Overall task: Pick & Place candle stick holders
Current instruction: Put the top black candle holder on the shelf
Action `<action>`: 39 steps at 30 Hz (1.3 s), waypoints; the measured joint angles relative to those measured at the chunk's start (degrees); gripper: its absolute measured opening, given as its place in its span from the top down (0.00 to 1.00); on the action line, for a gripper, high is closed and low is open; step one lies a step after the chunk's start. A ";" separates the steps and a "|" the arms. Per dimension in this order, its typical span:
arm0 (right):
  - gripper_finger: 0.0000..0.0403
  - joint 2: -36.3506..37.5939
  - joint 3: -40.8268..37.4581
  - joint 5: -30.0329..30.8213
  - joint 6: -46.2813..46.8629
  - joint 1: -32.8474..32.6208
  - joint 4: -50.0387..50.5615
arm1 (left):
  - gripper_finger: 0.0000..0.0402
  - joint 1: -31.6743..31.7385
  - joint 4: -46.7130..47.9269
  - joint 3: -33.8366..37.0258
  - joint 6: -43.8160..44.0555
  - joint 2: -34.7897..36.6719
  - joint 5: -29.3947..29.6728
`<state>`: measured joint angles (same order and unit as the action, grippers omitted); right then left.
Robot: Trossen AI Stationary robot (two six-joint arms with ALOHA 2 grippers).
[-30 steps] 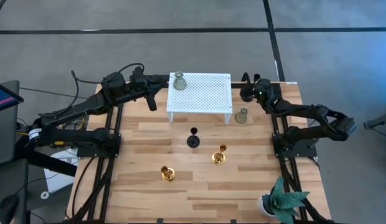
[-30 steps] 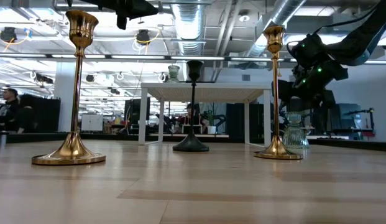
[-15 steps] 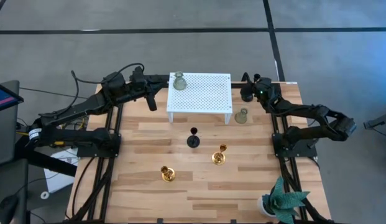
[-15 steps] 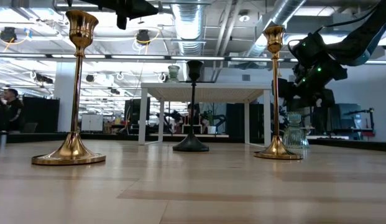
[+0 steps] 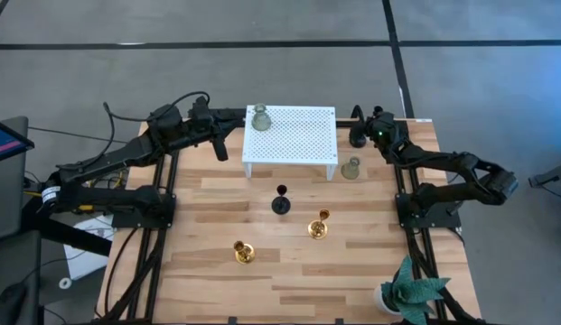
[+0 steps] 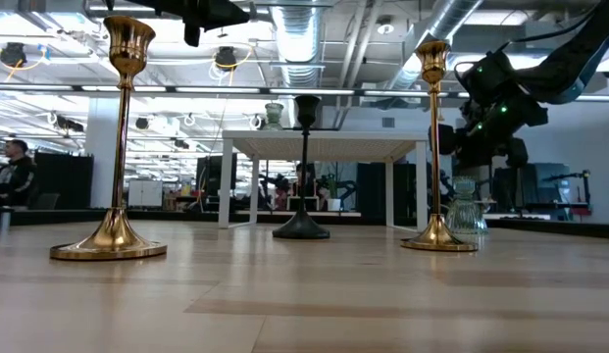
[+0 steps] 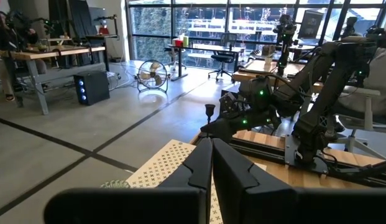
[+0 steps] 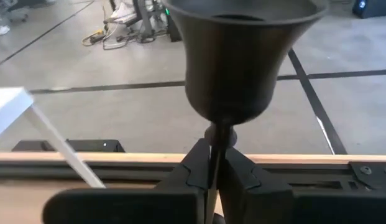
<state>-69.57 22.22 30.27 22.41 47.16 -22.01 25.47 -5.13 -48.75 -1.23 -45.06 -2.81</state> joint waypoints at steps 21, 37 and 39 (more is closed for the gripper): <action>0.99 15.82 19.91 -2.03 -10.55 -6.05 33.71 | 0.97 0.01 0.01 0.00 0.02 0.02 0.00; 1.00 4.62 51.92 -6.66 -18.76 -13.40 47.70 | 0.97 -0.01 0.01 0.00 0.02 0.02 0.00; 1.00 1.96 54.28 -8.28 -19.39 -13.76 47.79 | 0.97 -0.01 0.00 0.00 0.02 0.02 0.00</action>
<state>-67.61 76.49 21.99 3.02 33.40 25.77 25.45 -5.13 -48.75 -1.21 -45.04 -2.81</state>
